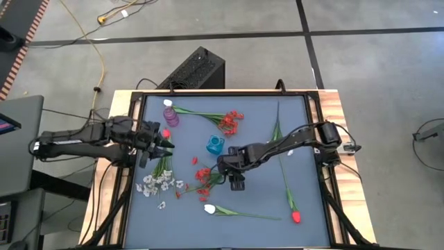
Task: Sort flowers into vase by color
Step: Put the bottom red flowers into the purple vase
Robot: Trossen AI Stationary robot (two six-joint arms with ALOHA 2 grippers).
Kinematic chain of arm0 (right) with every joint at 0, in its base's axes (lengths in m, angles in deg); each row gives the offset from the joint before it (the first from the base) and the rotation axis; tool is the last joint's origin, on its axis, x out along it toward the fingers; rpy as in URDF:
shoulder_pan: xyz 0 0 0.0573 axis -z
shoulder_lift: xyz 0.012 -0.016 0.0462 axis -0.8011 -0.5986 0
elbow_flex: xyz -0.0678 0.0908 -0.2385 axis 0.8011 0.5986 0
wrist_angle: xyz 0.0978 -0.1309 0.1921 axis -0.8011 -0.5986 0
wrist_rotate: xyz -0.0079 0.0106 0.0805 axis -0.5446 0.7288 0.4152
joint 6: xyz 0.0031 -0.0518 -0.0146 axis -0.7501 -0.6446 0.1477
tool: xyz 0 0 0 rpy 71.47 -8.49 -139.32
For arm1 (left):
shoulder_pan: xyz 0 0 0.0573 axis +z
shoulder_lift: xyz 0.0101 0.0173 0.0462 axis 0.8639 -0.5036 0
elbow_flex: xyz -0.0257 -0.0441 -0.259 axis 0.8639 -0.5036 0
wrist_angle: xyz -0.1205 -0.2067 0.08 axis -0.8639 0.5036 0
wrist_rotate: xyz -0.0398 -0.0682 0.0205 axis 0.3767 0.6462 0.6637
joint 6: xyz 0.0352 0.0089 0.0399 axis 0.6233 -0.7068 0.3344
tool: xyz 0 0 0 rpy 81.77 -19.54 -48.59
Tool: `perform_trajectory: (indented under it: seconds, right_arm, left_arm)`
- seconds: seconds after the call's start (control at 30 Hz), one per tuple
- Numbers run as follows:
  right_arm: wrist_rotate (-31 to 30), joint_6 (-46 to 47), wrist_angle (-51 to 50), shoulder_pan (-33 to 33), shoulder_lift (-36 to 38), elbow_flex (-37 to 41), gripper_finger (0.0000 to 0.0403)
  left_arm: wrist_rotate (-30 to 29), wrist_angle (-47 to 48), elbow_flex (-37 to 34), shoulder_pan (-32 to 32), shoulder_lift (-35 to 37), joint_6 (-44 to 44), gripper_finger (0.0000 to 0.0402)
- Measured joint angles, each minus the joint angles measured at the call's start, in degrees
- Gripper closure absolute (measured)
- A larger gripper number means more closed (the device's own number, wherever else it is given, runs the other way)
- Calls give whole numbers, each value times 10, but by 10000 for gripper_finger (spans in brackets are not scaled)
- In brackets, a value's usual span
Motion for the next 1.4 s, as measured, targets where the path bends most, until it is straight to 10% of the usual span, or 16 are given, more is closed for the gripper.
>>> perform_trajectory:
  seconds: [0.63,0.93,1.4]
  right_arm:
    - [1,14,22,-10,-62,1,203]
    - [64,16,26,-10,-57,2,359]
    - [144,41,-65,8,152,5,377]
  left_arm:
    - [-14,-20,-12,-21,-34,30,243]
    - [-30,-19,-11,-21,-37,35,243]
    - [-59,-59,-11,-21,-36,6,243]
